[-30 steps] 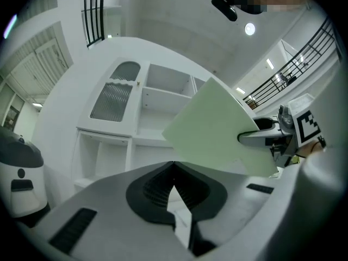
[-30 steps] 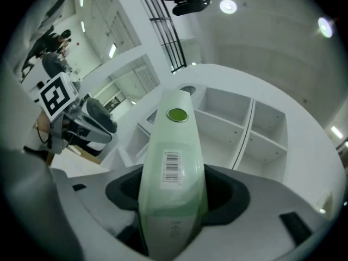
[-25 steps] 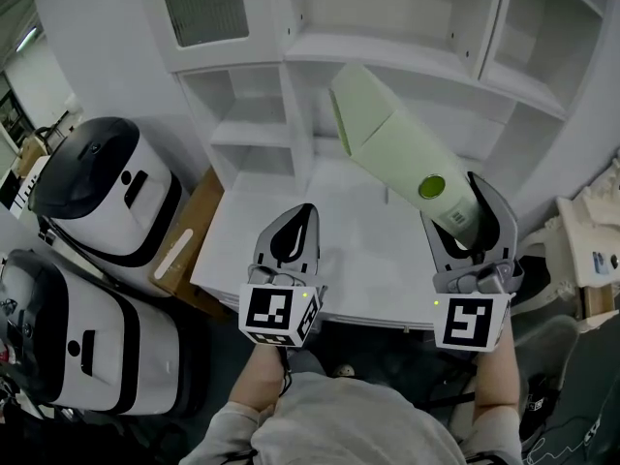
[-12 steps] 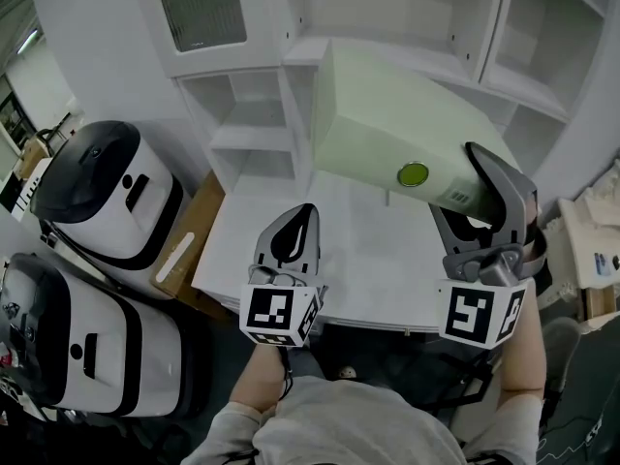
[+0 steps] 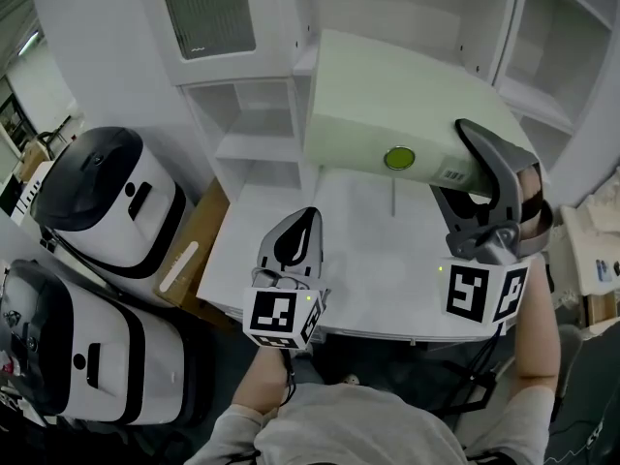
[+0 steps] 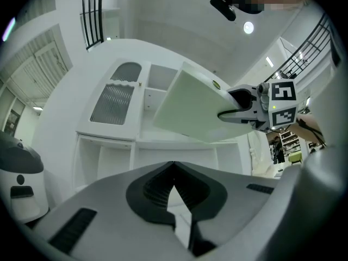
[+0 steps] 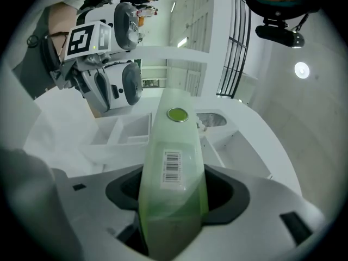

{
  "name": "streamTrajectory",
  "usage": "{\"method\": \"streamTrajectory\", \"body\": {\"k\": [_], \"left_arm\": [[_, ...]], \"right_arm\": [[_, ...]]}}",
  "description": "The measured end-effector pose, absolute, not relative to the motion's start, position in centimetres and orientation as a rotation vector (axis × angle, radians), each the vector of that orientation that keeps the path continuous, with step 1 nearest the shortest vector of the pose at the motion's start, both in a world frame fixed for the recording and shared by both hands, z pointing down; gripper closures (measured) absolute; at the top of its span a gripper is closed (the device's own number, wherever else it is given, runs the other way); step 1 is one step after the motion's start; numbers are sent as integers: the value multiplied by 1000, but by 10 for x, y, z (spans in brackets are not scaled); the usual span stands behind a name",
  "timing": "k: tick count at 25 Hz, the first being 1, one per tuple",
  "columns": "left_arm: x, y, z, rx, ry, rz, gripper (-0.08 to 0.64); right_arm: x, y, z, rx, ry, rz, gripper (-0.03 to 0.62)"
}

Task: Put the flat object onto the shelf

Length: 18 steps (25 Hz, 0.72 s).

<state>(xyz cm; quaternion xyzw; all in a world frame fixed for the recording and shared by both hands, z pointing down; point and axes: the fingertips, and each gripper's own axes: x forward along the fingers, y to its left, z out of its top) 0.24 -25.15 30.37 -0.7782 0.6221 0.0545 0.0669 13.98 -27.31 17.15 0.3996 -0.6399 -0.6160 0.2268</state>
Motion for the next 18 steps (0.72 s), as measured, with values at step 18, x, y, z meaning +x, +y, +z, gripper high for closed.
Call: {"method": "streamTrajectory", "body": {"k": [18], "left_arm": [[-38, -303, 304, -2382, 1838, 156, 546]], "right_arm": [[98, -359, 174, 1068, -1614, -1686, 301]]}}
